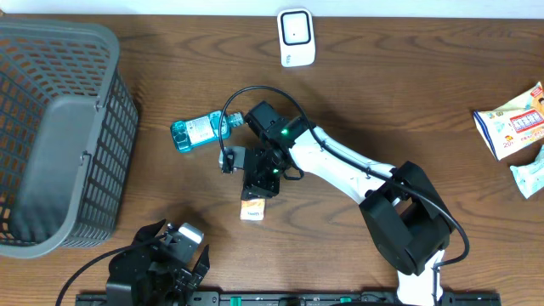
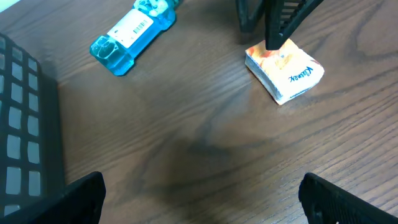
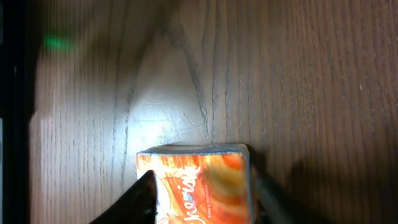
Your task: Scan the item barcode
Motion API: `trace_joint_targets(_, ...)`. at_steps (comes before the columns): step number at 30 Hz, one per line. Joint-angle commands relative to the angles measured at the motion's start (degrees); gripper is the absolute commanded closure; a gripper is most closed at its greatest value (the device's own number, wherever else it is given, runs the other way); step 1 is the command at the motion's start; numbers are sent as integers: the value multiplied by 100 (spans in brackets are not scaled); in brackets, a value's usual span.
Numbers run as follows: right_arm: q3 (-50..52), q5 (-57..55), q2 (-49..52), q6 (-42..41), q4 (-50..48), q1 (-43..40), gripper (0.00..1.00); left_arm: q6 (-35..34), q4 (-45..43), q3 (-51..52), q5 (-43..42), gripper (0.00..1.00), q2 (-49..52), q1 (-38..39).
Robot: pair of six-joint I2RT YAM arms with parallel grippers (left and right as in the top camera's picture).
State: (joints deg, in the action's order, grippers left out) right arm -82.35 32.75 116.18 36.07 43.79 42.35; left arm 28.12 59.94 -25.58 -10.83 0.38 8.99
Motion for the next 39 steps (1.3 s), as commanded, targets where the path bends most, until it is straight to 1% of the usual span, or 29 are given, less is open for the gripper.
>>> trace_joint_targets(1,2,188,-74,240,-15,-2,57,55,66,15,76,1,0,-24)
trace_joint_targets(6,181,374,-74,236,-79,7,56,55,66,15,76,1,0,-24)
trace_joint_targets(7,225,382,-74,238,-90,9,57,55,66,15,76,1,0,-24)
trace_joint_targets(10,393,354,-74,234,-269,7,69,52,66,15,76,1,0,-24)
trace_joint_targets(11,468,313,-74,216,-396,4,71,55,66,15,79,1,0,-24)
trace_joint_targets(14,654,273,-74,203,-671,0,71,55,66,15,76,0,0,-24)
trace_joint_targets(18,809,273,-74,13,-938,-4,64,52,66,15,79,1,0,-24)
trace_joint_targets(25,1069,273,-74,-136,-1335,-4,66,55,66,15,76,1,0,-24)
trace_joint_targets(27,1069,273,-74,-136,-1340,-4,64,55,66,15,76,1,0,-24)
trace_joint_targets(28,1069,271,-74,-133,-1342,-4,62,55,66,15,76,1,0,-24)
trace_joint_targets(30,1069,271,-74,-136,-1342,-4,51,55,66,15,79,1,0,-24)
trace_joint_targets(32,1069,271,-74,-136,-1342,-4,49,55,66,15,79,1,0,-24)
trace_joint_targets(33,1069,271,-74,-136,-1340,-4,45,55,66,15,76,1,0,-24)
trace_joint_targets(34,1069,271,-74,-136,-1340,-4,25,55,66,15,76,1,0,-24)
trace_joint_targets(35,1069,271,-74,-136,-1342,-4,1,55,66,15,79,1,0,-24)
trace_joint_targets(39,1069,273,-74,-138,-1349,-4,1,55,66,15,76,1,0,-24)
